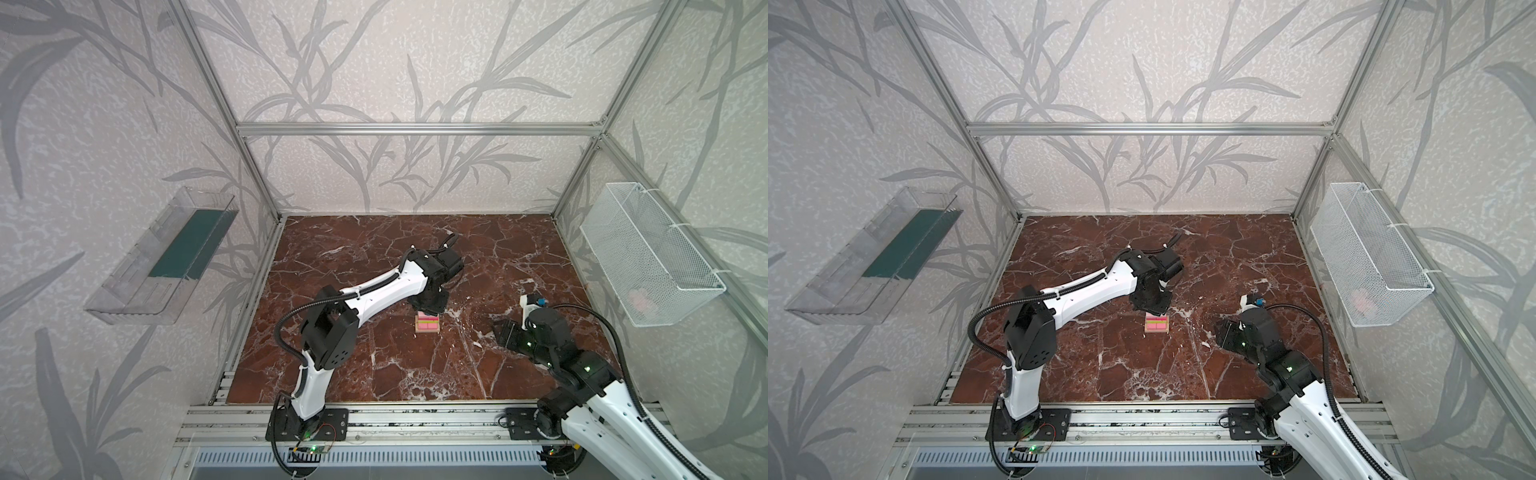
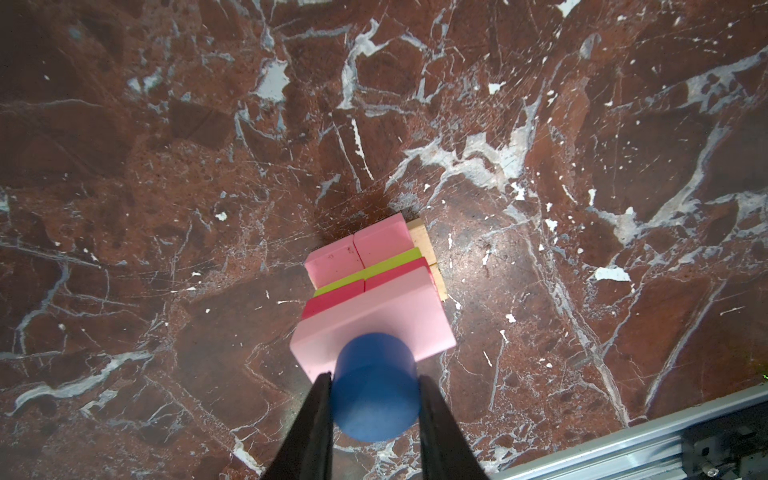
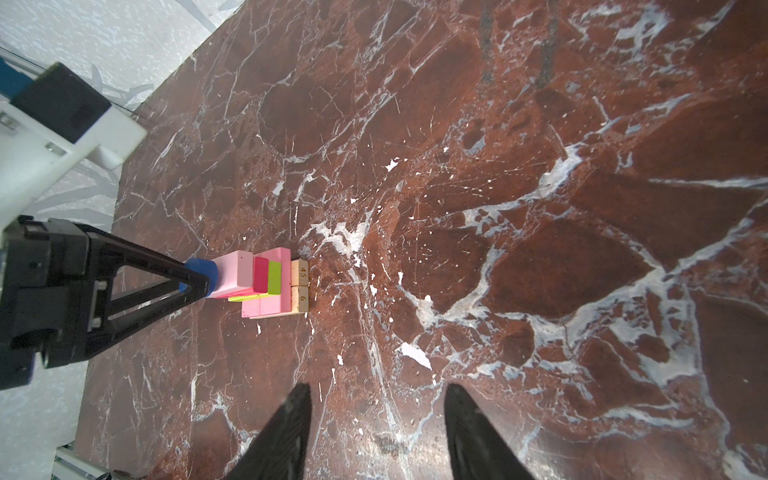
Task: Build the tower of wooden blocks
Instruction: 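Lower the blue cylinder onto the pale-pink block with the left gripper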
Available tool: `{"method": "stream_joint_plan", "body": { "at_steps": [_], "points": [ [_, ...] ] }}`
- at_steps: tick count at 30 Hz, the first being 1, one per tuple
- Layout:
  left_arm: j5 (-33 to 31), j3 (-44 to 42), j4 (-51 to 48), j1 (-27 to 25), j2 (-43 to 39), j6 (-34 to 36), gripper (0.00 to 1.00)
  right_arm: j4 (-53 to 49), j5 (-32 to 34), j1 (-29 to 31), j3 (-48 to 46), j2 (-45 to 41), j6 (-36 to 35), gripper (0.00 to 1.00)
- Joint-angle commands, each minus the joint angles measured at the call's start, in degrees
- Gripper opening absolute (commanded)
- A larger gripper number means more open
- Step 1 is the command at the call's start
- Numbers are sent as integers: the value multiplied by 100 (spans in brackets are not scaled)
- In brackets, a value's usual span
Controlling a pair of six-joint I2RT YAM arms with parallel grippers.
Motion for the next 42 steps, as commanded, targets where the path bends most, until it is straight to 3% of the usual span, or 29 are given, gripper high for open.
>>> {"method": "stream_joint_plan", "body": {
  "at_steps": [1,42],
  "points": [
    [-46,174,-185,28,114,28,29,33,63,-18,-24,-17,-53,53],
    [-54,261,-186,98,234,-23,30,55,49,-23,-66,16,-44,54]
  ]
}}
